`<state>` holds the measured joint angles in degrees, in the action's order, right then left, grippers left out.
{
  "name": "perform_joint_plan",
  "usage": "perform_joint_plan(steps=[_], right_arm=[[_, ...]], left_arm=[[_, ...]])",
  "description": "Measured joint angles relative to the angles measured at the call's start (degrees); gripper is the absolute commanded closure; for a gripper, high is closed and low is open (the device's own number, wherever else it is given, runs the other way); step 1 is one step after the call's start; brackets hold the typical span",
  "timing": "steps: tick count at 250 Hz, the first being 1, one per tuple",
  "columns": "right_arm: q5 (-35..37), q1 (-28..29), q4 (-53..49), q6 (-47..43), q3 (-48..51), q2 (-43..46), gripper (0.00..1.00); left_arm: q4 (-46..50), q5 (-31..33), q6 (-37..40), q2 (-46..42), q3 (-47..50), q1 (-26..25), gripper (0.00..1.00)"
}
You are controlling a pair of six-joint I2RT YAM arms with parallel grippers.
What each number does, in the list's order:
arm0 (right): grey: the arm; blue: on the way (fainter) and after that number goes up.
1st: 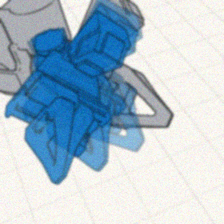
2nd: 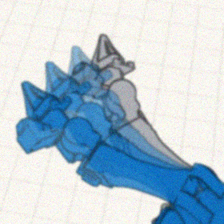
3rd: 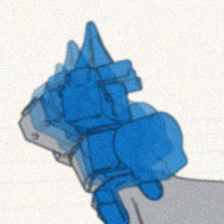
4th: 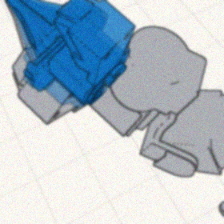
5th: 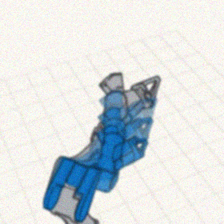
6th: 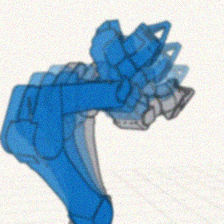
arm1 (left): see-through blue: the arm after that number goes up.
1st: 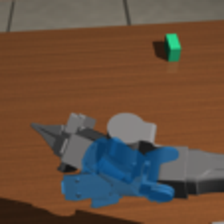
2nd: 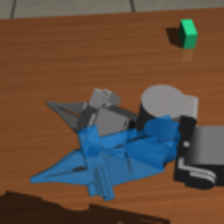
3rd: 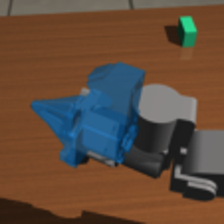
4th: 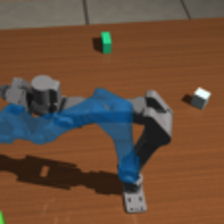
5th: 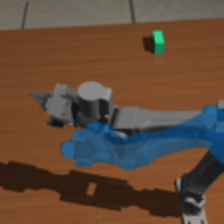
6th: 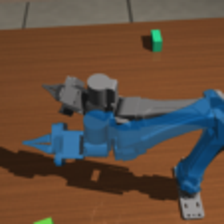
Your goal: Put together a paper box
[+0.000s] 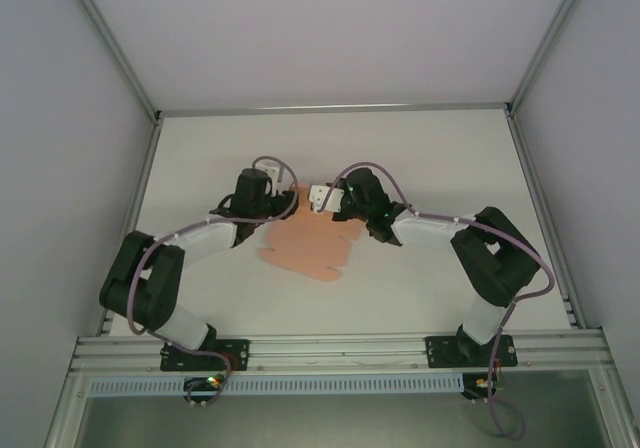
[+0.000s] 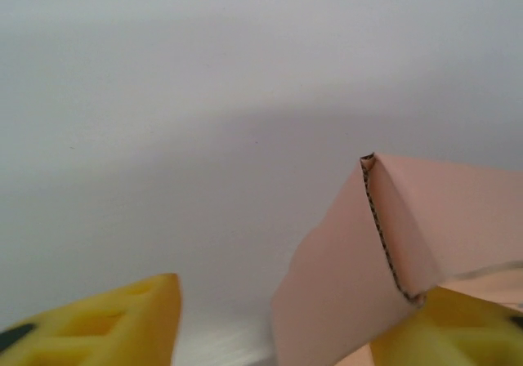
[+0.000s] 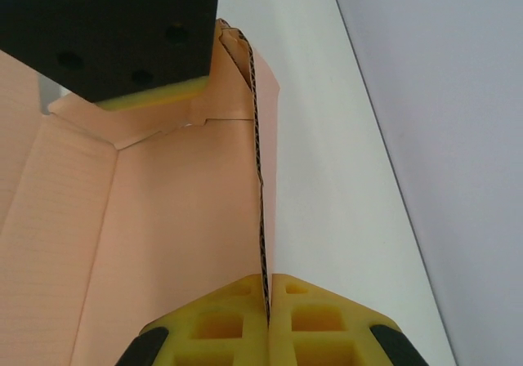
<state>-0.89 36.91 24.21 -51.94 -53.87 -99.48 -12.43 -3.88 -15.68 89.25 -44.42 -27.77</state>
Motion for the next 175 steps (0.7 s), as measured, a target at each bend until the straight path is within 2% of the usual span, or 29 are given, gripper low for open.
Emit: perform_joint_plan(steps=[51, 83, 102, 128, 151, 175], right_arm=[[0.24, 0.11, 0.55, -1.09, 0.00, -1.05, 0.94], [0.59, -0.07, 0.55, -1.29, 0.00, -1.20, 0.94], [0.83, -0.07, 0.55, -1.53, 0.00, -1.20, 0.93], [1.42, -0.04, 0.76, -1.90, 0.20, -1.33, 0.91], [1.53, -0.04, 1.64, -1.79, 0.79, -1.64, 0.85], [1.92, 0.00, 3.08, -0.94, 1.11, -1.90, 0.70]], left_arm=[[0.85, -0.42, 1.62, 3.89, -3.93, -1.81, 0.65], [2.10, 1.20, 2.84, 5.49, -5.99, -3.21, 0.77], [3.17, 3.80, 3.61, 5.79, -6.58, -4.26, 0.90], [3.87, 9.73, 5.49, 6.27, -6.75, -6.40, 0.97], [3.82, 14.32, 6.10, 6.71, -6.99, -8.00, 1.00], [3.41, 18.01, 6.12, 7.04, -6.99, -9.22, 1.00]])
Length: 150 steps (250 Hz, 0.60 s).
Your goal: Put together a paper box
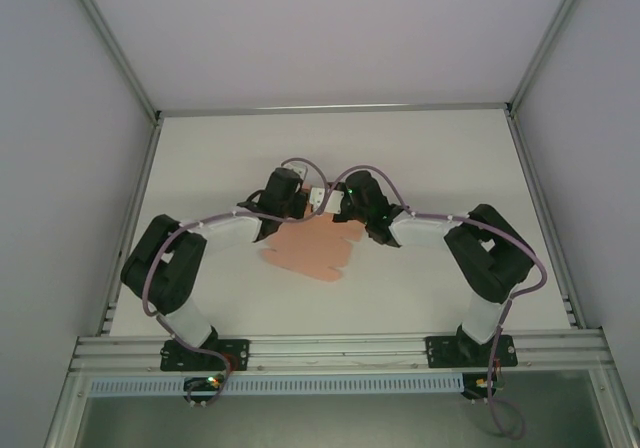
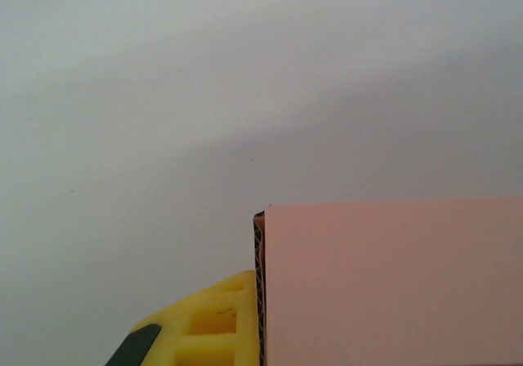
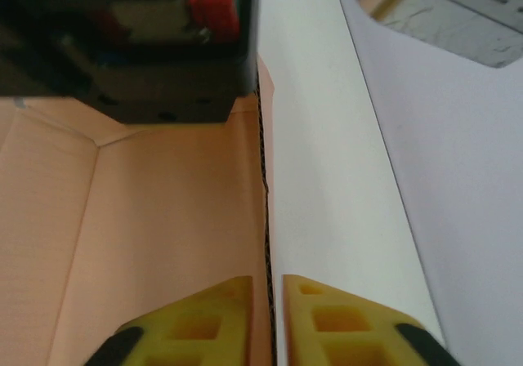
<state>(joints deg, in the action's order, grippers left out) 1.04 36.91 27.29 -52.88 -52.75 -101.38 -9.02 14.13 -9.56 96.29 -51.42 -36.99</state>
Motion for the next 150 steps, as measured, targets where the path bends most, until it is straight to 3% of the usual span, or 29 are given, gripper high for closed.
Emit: perform_joint_plan(steps=[39, 80, 119, 150], right_arm=[[0.81, -0.22, 2.40, 4.98, 2.78, 0.63, 0.32], [0.55, -2.56, 1.36, 13.14, 7.34, 8.59, 0.11], [-0.90, -8.79, -0.81, 21.79, 8.59, 19.21, 0.05], [-0.90, -14.47, -5.66, 28.20, 4.68, 20.63, 0.04]], left_arm=[[-1.36, 4.07, -0.07, 0.02, 0.00, -1.03, 1.00], [-2.23, 6.40, -0.13, 0.04, 0.02, -1.31, 1.00], [-3.28, 7.37, -0.50, 0.02, 0.63, -1.31, 1.00], [-4.50, 7.39, -1.07, -0.13, 1.97, -1.31, 1.00]])
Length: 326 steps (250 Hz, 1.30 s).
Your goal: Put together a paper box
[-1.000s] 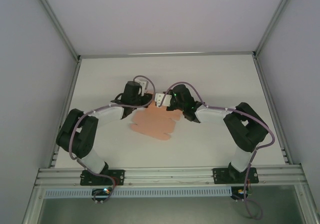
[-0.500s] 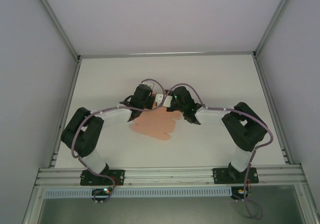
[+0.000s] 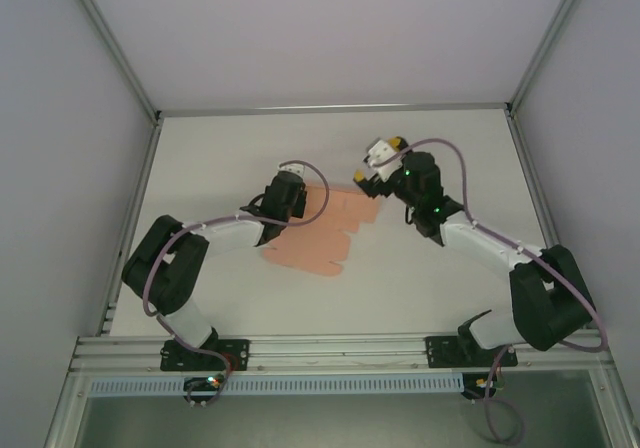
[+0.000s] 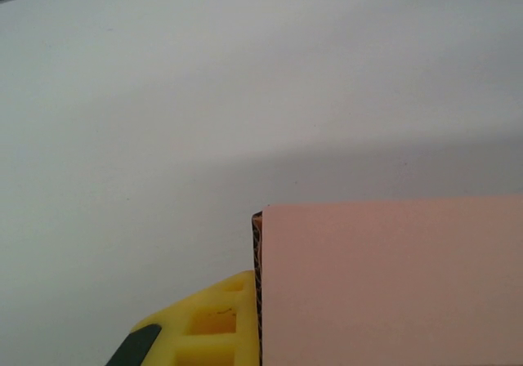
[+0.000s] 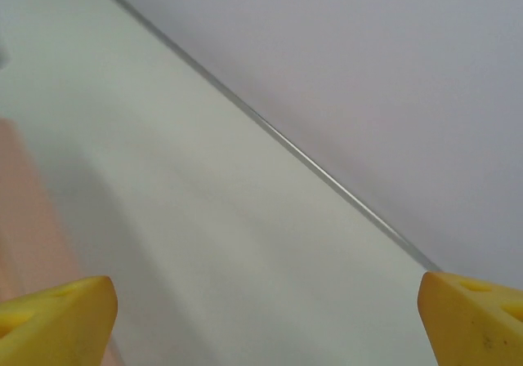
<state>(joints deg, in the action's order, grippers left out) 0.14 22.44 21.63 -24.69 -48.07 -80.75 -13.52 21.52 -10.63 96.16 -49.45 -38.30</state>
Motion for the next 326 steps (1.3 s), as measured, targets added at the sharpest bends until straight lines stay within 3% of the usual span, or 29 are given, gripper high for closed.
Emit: perform_joint_plan(steps=[36, 102, 189, 264, 326], right_arm=[[0.28, -3.32, -7.10, 4.35, -6.01, -4.48, 0.08], [-1.86, -1.44, -16.37, 5.11, -7.48, -9.75, 0.09], [-4.76, 2.95, -17.14, 5.11, -7.98, -13.16, 0.10], [-1.55, 3.76, -18.34, 3.43, -10.49, -15.21, 0.09], [-7.85, 2.58, -13.94, 6.71, -7.13, -12.48, 0.05]], left_arm=[[-0.66, -0.04, -0.52, -0.79, 1.09, 0.02, 1.00], [0.00, -0.04, -1.70, -1.36, 1.27, -0.02, 1.00], [0.59, -2.45, -4.63, -1.36, 1.27, 0.13, 1.00], [1.51, -3.61, -5.22, -1.49, 1.36, 0.90, 1.00], [1.05, -7.15, -7.82, -3.43, 2.21, 1.97, 1.00]])
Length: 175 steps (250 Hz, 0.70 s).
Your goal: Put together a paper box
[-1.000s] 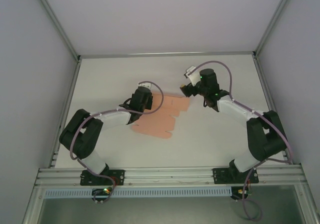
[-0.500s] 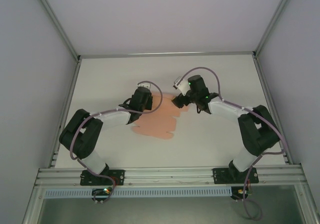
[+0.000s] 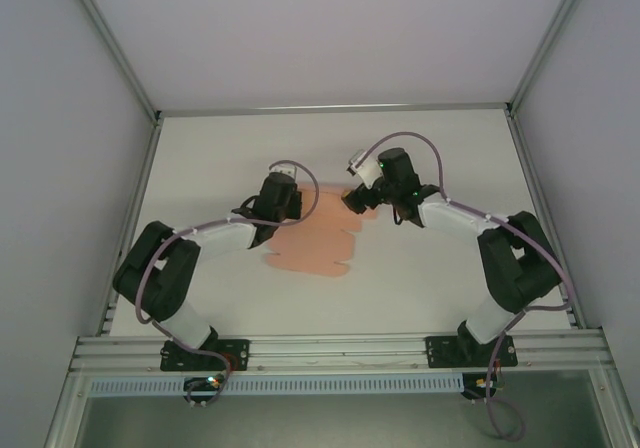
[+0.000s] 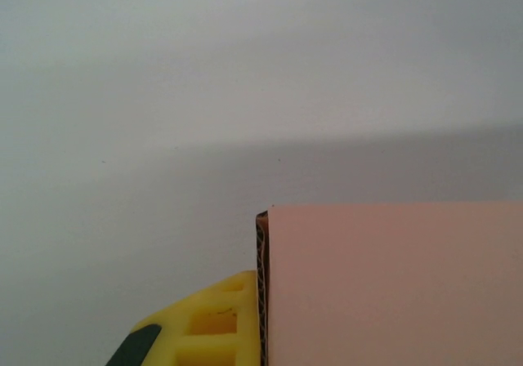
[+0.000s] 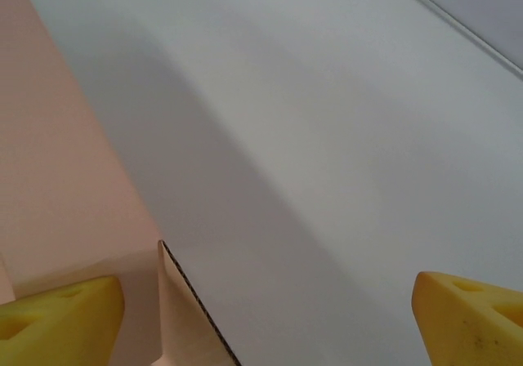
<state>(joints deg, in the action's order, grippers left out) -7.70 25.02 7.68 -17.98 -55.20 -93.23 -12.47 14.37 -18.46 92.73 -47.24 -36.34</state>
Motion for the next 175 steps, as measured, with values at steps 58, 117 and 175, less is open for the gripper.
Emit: perform_joint_plan(steps=[58, 117, 175], right_arm=[[-4.24, -0.83, 16.63, 9.25, 5.44, 2.12, 0.00], [-2.38, -0.79, 27.87, 13.55, 5.44, 0.87, 0.00], [3.50, 0.81, 30.23, 13.68, 6.93, 1.99, 0.00]], left_arm=[[-1.36, -3.63, -3.56, -1.66, 0.00, 1.09, 1.00], [-2.89, -4.07, -6.40, -3.41, 0.02, 0.55, 1.00], [-2.97, -2.14, -8.20, -4.11, 0.00, -0.04, 1.00]])
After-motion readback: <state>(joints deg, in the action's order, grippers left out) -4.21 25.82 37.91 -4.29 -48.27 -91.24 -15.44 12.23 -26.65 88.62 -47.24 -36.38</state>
